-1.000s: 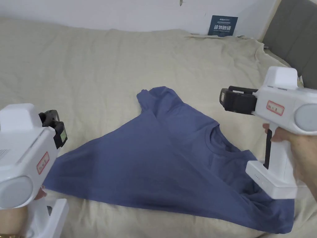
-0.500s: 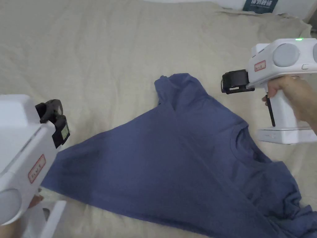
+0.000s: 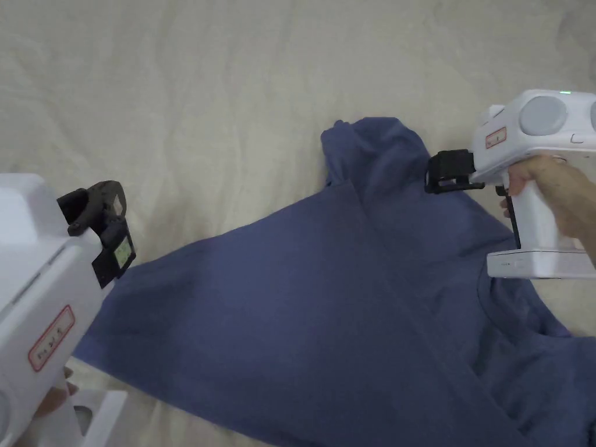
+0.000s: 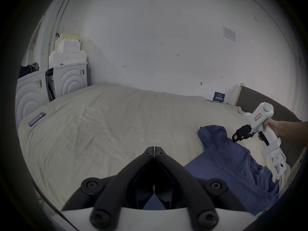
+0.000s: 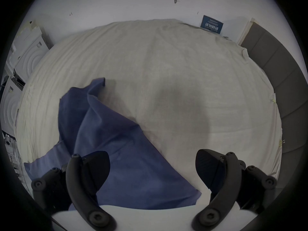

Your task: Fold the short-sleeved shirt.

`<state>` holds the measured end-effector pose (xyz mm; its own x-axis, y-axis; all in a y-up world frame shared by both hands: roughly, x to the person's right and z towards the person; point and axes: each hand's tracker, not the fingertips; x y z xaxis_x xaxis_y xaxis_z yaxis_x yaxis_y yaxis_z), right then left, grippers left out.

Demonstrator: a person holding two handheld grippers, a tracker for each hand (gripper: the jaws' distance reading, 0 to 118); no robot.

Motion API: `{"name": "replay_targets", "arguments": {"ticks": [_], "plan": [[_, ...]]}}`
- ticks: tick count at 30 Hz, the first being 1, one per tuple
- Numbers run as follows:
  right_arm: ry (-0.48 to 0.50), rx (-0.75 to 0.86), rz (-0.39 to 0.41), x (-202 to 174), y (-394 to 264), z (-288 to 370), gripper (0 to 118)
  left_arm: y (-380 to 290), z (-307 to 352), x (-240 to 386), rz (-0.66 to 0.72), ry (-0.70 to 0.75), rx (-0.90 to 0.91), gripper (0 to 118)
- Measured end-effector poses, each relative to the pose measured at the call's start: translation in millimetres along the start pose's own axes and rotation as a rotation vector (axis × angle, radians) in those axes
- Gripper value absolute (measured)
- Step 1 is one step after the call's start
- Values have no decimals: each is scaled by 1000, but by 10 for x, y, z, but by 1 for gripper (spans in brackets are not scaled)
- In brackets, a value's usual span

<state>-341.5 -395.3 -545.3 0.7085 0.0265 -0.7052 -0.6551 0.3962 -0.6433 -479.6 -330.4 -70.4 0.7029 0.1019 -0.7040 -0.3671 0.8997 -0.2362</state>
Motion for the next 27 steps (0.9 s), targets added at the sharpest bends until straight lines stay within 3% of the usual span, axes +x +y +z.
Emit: {"name": "replay_targets", "arguments": {"ticks": [4, 8, 10, 11, 13, 14, 18, 19, 20, 22, 24, 27], "plan": [[15, 4, -13, -21, -13, -103, 102, -61, -53, -25, 19, 8, -19, 0], [19, -3, -10, -17, -14, -147, 72, -109, -89, -44, 38, 14, -37, 0], [30, -6, 6, 4, -2, -117, 68, -121, -100, -42, 32, 18, -43, 0], [28, -2, 26, 6, -2, -83, 57, -130, -104, -52, 35, 18, -46, 0], [40, 12, 35, -18, -1, -24, 15, -138, -114, -60, 44, 20, -54, 0], [33, 13, 36, -36, -4, 0, 2, -140, -116, -66, 51, 23, -57, 0], [21, 40, 73, -92, -32, 117, 2, -87, -65, -171, 107, 29, -73, 4], [26, 48, 70, -96, -38, 159, 2, -61, -58, -210, 117, 38, -90, 12], [37, 57, 62, -92, -36, 218, 2, -20, -53, -262, 127, 44, -114, 30], [37, 83, 60, -115, -13, 309, 2, 55, -49, -380, 141, 49, -161, 76], [31, 96, 69, -144, 0, 410, 2, 145, -54, -508, 165, 88, -220, 113], [30, 112, 75, -169, 18, 523, 2, 259, -30, -715, 175, 150, -300, 117]]}}
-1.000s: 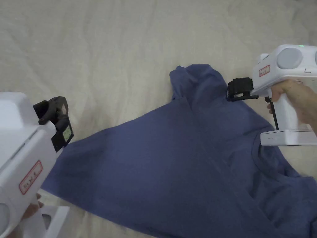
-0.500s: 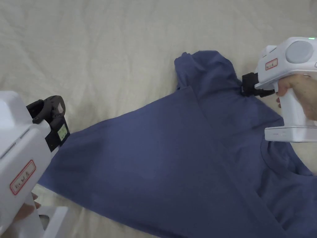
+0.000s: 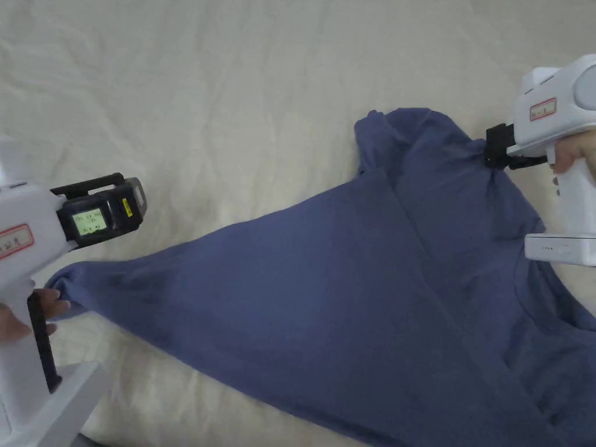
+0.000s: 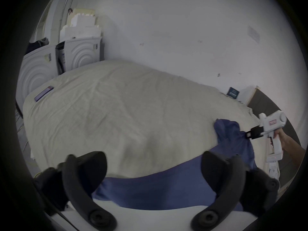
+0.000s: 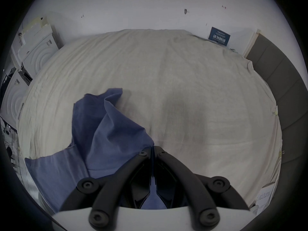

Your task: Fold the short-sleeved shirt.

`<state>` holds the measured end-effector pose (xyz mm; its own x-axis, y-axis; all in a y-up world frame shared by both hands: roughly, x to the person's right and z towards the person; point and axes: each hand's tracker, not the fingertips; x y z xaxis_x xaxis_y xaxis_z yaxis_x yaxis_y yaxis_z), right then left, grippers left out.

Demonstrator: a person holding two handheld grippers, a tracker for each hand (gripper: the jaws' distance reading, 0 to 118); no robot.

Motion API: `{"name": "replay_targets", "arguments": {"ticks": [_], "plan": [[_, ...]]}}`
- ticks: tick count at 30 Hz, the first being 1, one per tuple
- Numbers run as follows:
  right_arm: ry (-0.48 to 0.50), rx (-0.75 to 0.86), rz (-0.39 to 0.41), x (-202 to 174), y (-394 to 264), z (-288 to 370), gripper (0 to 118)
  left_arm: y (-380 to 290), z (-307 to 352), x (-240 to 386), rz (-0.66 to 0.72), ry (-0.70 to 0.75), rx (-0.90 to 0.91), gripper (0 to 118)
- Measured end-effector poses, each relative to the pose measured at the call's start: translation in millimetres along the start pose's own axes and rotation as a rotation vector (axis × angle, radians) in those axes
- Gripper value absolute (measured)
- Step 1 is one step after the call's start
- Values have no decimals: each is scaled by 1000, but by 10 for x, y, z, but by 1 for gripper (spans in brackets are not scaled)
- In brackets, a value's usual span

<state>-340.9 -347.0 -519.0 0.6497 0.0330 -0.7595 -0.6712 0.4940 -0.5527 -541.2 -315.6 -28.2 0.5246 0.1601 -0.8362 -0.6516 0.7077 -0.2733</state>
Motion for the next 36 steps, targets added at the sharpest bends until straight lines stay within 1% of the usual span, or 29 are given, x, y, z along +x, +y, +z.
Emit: {"name": "replay_targets", "arguments": {"ticks": [3, 6, 9, 13, 14, 15, 16, 17, 18, 21, 22, 23, 24, 25, 27, 29, 32, 36], "plan": [[-9, 10, 2, -35, 5, 101, 2, 62, -97, -214, -12, 28, -139, 117], [-15, 24, -7, -56, -4, 195, 2, 8, -253, -397, -23, 104, -233, 117], [-20, 33, -16, -73, -10, 260, 2, -83, -497, -662, 9, 140, -326, 117], [-25, 37, -23, -102, -23, 306, 2, -240, -647, -755, 62, 122, -404, 117], [-26, 38, -24, -113, -33, 317, 2, -270, -675, -765, 76, 120, -412, 114], [-28, 37, -22, -125, -38, 324, 2, -303, -696, -768, 93, 112, -409, 108], [-30, 37, -19, -133, -41, 327, 2, -325, -710, -764, 109, 105, -410, 97], [-34, 36, -17, -135, -42, 322, 2, -346, -753, -767, 129, 95, -427, 81], [-36, 35, -17, -134, -43, 319, 2, -362, -789, -760, 140, 76, -461, 74], [-38, 35, -17, -150, -53, 332, 2, -386, -738, -693, 94, 110, -420, 54], [-40, 35, -16, -149, -57, 332, 2, -381, -714, -693, 94, 97, -408, 43], [-42, 33, -14, -155, -56, 336, 2, -373, -697, -701, 123, 53, -392, 18], [-45, 33, -14, -162, -56, 342, 2, -367, -666, -694, 163, 17, -396, 5], [-47, 34, -16, -169, -56, 357, 2, -365, -659, -674, 145, 36, -401, 4], [-43, 39, -23, -165, -52, 393, 2, -368, -613, -615, 68, 52, -361, 2], [-41, 46, -19, -176, -44, 464, 2, -337, -532, -621, 93, 31, -338, 1], [-35, 71, -21, -162, -27, 636, 2, -229, -330, -613, 119, -19, -240, 1], [1, 124, -66, -116, 11, 961, 2, -4, -55, -532, 96, -84, -145, 1]]}}
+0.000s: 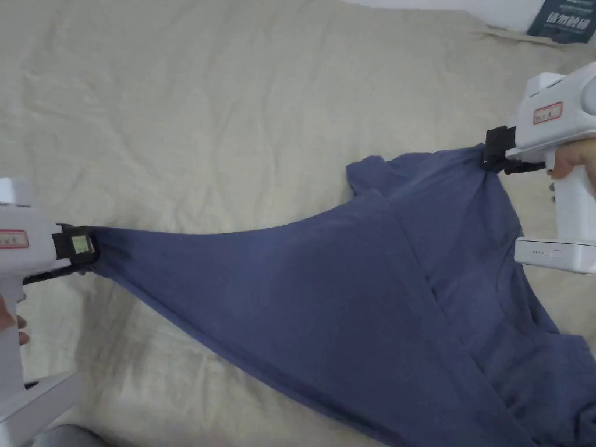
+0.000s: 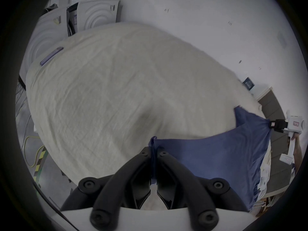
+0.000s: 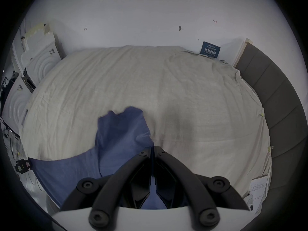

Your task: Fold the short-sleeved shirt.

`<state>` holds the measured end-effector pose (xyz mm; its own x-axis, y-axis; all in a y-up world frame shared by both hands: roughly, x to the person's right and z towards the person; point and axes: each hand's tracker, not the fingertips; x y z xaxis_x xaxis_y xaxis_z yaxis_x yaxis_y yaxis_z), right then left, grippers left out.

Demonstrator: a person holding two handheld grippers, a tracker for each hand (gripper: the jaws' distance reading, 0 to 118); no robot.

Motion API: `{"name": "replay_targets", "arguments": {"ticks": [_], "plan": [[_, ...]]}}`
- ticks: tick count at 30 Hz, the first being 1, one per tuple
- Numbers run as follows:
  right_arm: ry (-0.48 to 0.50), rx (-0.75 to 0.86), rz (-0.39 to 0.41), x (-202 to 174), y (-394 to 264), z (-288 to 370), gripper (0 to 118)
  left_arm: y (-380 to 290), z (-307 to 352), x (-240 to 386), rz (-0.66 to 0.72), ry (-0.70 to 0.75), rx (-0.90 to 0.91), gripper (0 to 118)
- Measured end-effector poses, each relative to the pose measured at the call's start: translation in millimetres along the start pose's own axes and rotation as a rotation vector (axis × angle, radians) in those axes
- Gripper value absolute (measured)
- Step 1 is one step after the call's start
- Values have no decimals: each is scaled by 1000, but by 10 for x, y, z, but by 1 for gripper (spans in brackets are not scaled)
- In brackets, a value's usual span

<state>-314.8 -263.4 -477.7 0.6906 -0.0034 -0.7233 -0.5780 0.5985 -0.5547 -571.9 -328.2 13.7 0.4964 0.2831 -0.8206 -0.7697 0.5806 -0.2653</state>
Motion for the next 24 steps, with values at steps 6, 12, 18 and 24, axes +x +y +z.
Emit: {"name": "replay_targets", "arguments": {"ticks": [6, 12, 18, 24], "plan": [[9, 155, -39, 107, 83, 849, 1, 390, 544, 282, -51, -48, 176, 1], [-7, 350, -87, 376, 100, 2029, 1, 873, 1093, 423, -89, -72, 352, 1], [-37, 570, -172, 672, 28, 3185, 1, 1250, 1836, 613, -95, -184, 555, 1], [23, 792, -241, 783, -257, 4159, 1, 1442, 2529, 749, -99, -315, 745, 1]]}}
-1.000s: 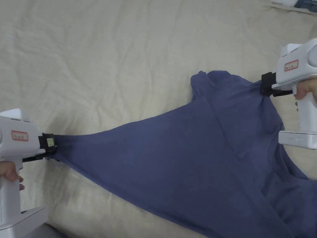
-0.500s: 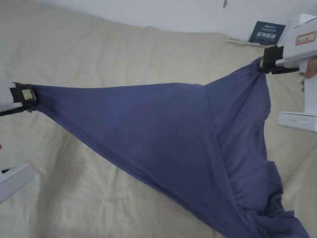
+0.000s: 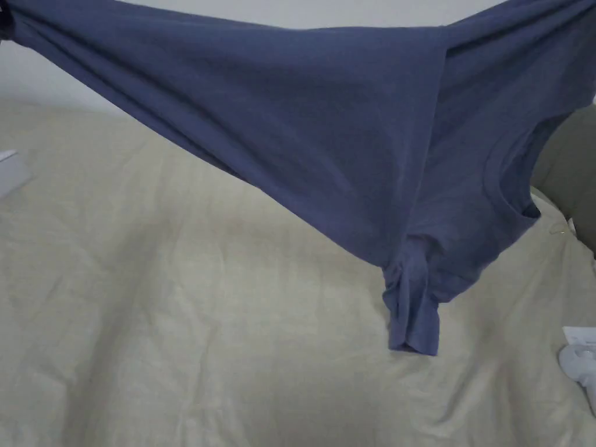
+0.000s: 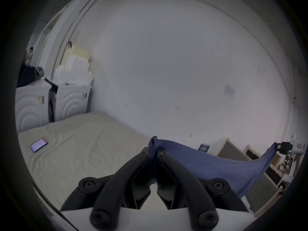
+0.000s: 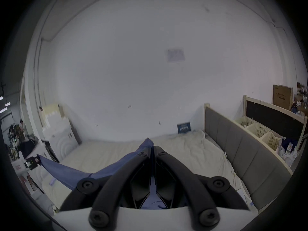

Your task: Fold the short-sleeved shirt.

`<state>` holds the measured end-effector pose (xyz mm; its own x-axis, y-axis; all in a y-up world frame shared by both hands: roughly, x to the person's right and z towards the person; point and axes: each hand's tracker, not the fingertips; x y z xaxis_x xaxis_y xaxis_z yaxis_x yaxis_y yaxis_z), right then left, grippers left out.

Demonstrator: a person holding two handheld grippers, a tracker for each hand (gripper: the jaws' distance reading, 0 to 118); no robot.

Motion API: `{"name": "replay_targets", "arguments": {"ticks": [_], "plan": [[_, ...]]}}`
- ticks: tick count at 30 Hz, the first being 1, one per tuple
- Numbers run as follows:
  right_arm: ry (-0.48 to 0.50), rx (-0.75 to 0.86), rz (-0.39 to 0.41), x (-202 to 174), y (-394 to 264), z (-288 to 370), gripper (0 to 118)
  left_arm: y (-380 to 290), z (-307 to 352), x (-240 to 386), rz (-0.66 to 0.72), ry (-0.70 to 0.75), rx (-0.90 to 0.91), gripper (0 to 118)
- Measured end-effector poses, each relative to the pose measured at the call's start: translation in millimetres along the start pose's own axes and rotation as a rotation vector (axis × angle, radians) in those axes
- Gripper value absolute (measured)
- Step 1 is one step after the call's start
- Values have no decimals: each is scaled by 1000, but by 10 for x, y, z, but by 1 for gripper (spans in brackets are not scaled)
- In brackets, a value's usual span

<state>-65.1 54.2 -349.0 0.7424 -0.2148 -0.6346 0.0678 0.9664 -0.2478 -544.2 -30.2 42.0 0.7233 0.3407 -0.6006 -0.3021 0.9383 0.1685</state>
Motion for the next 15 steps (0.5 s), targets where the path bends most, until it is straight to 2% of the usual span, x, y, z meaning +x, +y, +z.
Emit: {"name": "replay_targets", "arguments": {"ticks": [3, 9, 15], "plan": [[11, 30, -33, 51, 139, 300, 1, 201, 69, 90, -20, 4, 8, 1], [14, 68, -56, 130, 289, 644, 1, 586, 26, 65, 29, -20, 1, 1], [15, 73, -57, 55, 343, 701, 1, 798, -61, 243, -62, 24, -3, 1]]}}
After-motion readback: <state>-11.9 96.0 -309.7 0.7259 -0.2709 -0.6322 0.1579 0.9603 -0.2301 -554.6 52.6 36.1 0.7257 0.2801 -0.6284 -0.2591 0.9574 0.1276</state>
